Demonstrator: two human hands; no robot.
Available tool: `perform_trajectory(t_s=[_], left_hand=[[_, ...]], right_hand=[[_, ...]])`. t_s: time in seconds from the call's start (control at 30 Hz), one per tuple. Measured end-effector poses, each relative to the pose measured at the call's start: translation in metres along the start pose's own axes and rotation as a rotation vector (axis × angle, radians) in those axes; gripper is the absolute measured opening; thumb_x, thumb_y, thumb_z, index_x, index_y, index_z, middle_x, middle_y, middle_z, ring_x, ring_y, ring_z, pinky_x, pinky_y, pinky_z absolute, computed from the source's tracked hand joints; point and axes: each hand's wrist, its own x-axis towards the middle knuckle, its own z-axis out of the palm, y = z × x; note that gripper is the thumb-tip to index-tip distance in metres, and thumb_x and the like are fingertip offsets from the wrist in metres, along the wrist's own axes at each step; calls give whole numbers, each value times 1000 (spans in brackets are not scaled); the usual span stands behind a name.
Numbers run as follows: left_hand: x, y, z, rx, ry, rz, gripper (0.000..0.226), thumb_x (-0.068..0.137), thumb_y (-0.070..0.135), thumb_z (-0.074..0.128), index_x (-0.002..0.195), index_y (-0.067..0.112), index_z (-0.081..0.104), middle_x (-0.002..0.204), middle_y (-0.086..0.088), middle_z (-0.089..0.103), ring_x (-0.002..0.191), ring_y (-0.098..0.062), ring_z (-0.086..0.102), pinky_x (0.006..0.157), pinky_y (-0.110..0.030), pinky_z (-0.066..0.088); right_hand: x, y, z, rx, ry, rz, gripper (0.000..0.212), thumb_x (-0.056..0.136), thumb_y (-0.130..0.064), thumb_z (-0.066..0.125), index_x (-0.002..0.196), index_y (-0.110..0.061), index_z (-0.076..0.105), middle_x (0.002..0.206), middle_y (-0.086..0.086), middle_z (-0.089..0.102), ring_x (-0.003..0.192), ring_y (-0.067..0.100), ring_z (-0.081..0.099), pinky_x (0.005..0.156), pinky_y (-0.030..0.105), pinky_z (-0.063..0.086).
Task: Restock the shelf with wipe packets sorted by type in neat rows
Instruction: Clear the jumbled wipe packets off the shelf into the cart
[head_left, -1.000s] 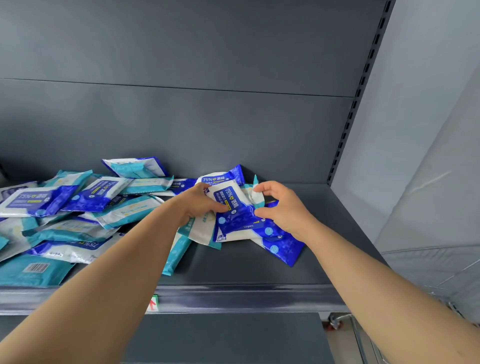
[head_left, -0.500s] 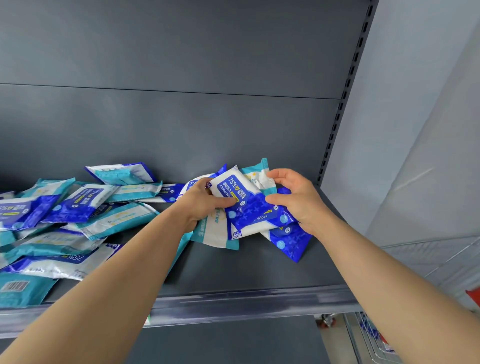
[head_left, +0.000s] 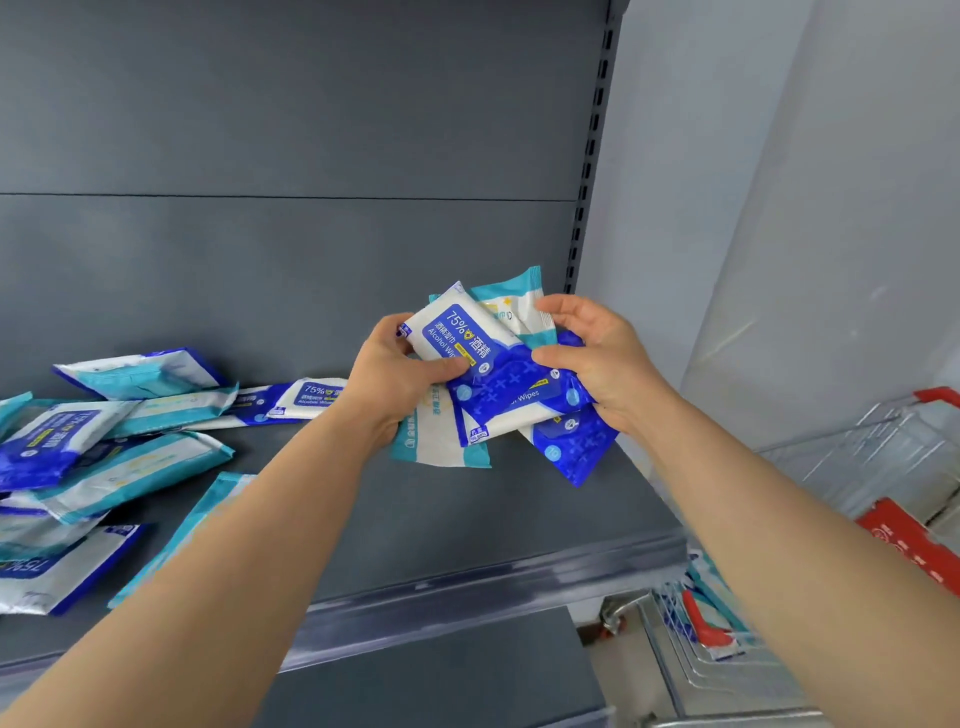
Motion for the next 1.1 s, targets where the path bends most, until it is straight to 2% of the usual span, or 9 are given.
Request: perform_trajectory(t_s=[0.17,0.27,0.4,0.5,0.6,0.67,0.77,0.93,1.1], left_hand=[[1,11,73,-10,-67,42,54,74,11,82,114,21,48,107,0,69,88,-17,71,62,-34,59],[4,9,133,-5,-114,36,56,73,14,82,117,20,48,108,0,69,88,-18,71,69,-40,60],[9,-1,227,-9,-162,-8,58,73,15,83,119,20,48,107,1,69,85,-17,72,62,-35,60],[11,-16,301,-12,-172,-46,57,73,15,83,117,22,47,107,1,68,85,-18,71,65,-37,60],[16,-38,368,-7,-181,-84,57,73,14,82,116,22,46,105,1,67,85,-18,70,61,-33,58],[23,-61,406,-22,-179,-128,59,72,11,83,118,20,47,108,-2,67,87,-20,70,64,-36,59],[34,-102,452,-21,-185,-222,59,73,7,82,119,17,46,108,-4,66,85,-19,69,55,-31,55],[69,-187,506,-1,-184,-372,55,73,5,81,115,18,48,105,-5,68,86,-21,70,59,-33,57],[118,-288,548,82,-176,-462,61,69,6,83,118,18,49,109,-6,68,93,-22,68,80,-45,58]], right_hand=[[-8,-11,-71,1,79,-23,42,81,10,66,103,-25,64,112,2,67,93,18,69,68,34,59],[-15,-10,-129,3,119,-16,42,81,11,65,104,-24,63,113,2,67,92,17,69,67,33,59],[-20,2,-220,-21,173,19,42,81,10,66,106,-24,63,114,3,66,93,19,70,65,33,59],[-21,18,-289,-47,206,58,43,80,10,66,106,-24,63,114,4,67,94,19,69,64,32,58],[-19,42,-354,-54,220,120,42,80,9,67,106,-24,64,114,3,66,96,20,69,66,34,58],[-15,64,-390,-64,229,163,43,80,10,67,106,-24,64,113,2,66,95,19,69,67,35,59],[-7,110,-434,-69,240,231,45,79,13,66,102,-26,64,115,2,66,96,18,68,69,35,59],[14,201,-485,-78,226,396,40,81,6,68,104,-27,63,116,-3,63,99,17,67,71,38,59],[46,307,-523,-69,233,557,38,82,2,69,108,-25,62,113,-4,64,100,17,66,72,39,60]])
